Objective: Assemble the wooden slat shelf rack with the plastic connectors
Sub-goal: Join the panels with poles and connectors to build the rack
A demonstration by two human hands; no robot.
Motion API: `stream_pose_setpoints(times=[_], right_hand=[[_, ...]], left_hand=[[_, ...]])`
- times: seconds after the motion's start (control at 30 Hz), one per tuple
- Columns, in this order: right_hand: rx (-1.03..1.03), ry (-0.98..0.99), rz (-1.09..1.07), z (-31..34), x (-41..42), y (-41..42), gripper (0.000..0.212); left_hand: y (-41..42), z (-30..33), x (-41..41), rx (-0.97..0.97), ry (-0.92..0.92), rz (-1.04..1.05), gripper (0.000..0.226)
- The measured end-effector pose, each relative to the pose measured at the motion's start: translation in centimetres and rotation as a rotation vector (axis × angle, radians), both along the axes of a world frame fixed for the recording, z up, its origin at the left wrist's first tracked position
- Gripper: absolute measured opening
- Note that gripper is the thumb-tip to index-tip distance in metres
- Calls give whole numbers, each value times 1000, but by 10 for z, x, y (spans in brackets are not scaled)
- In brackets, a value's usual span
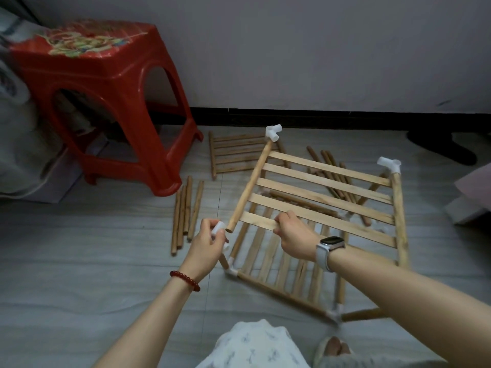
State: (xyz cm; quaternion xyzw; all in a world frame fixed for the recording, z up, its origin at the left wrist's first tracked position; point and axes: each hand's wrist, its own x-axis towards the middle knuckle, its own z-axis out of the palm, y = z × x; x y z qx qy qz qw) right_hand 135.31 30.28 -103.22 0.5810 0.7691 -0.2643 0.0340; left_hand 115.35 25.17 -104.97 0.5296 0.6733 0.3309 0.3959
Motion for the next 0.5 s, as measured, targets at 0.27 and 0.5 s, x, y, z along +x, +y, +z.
stream_pose_setpoints(times=[0.27,0.5], right_hand=[[-10,25,-23,-1,-1,4,20],[-15,61,-39,1,0,4,21]], left_hand=[[14,13,7,-78,422,-110,15],[26,14,4,-195,550,-233,26]])
